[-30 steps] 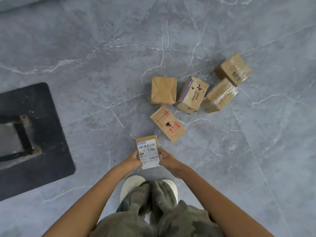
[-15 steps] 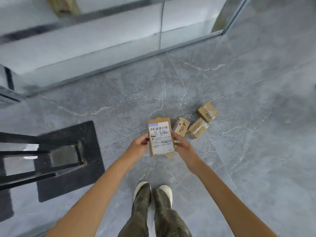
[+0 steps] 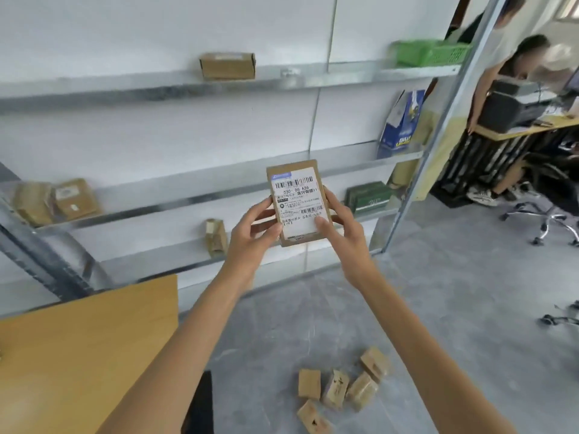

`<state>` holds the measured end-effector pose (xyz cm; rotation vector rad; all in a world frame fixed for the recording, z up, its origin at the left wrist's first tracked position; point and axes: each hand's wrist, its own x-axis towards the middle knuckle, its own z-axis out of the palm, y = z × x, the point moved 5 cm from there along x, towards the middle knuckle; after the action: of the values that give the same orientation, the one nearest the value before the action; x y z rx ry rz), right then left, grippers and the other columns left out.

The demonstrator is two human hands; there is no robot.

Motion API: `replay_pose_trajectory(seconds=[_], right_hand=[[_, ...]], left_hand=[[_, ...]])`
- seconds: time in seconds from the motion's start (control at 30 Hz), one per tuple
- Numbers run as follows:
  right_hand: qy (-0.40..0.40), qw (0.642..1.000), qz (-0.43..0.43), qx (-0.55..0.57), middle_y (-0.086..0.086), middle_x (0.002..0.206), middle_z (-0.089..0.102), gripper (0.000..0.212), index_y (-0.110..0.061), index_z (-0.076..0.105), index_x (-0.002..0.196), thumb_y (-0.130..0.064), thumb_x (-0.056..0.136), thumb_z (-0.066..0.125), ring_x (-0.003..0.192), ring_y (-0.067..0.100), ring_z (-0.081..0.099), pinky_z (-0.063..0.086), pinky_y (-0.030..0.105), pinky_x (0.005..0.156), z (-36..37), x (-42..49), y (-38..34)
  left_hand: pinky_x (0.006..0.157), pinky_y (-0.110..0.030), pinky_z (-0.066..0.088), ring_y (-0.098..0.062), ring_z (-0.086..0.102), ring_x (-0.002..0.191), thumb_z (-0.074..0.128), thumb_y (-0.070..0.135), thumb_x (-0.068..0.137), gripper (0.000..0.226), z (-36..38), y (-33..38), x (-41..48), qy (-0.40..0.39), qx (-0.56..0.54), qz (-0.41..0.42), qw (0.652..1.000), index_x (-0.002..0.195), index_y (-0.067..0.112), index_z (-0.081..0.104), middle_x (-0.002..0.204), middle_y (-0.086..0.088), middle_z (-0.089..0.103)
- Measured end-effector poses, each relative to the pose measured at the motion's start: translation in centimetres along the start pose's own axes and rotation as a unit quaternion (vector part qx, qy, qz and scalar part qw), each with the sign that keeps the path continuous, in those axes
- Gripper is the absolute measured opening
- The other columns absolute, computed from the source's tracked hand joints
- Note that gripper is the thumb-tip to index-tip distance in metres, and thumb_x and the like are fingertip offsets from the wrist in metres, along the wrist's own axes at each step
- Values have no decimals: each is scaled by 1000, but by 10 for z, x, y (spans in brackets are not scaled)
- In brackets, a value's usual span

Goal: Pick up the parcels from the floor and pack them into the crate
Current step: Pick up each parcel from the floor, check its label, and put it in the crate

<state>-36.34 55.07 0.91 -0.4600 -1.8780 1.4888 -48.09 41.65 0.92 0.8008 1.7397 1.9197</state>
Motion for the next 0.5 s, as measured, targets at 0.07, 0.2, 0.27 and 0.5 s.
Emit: replay_pose_trajectory(seconds=[0.07,0.2,0.27,0.5], right_hand=[[-9,999,-35,19,0,135,53,51,-32,45,140,-21,93,60,116,9,53,45,16,92,4,3,-44],[-5,995,-89,44,-6,136,55,55,-36,43,140,-28,90,62,121,19,52,40,46,107,12,-8,-95],[0,994,-98,57,-8,136,56,55,-35,43,140,-24,90,62,121,18,52,39,50,107,17,-19,-107],[-21,993,-101,50,-9,129,60,58,-33,42,141,-15,90,64,120,16,54,46,44,103,42,-46,-124]], left_hand=[[88,-28,52,-14,63,108,67,9,84,45,-9,43,-3,3,-4,43,999,125,23,57,110,7,69],[87,-26,50,-11,61,111,72,29,74,54,-23,96,-18,-12,-12,82,996,125,26,54,122,2,64],[94,-34,49,-15,58,117,73,45,64,70,-29,102,-27,-44,-26,50,997,129,29,50,128,1,59],[96,-36,49,-19,57,119,63,15,86,70,-56,113,-58,-42,-52,51,996,145,27,27,137,-3,51]])
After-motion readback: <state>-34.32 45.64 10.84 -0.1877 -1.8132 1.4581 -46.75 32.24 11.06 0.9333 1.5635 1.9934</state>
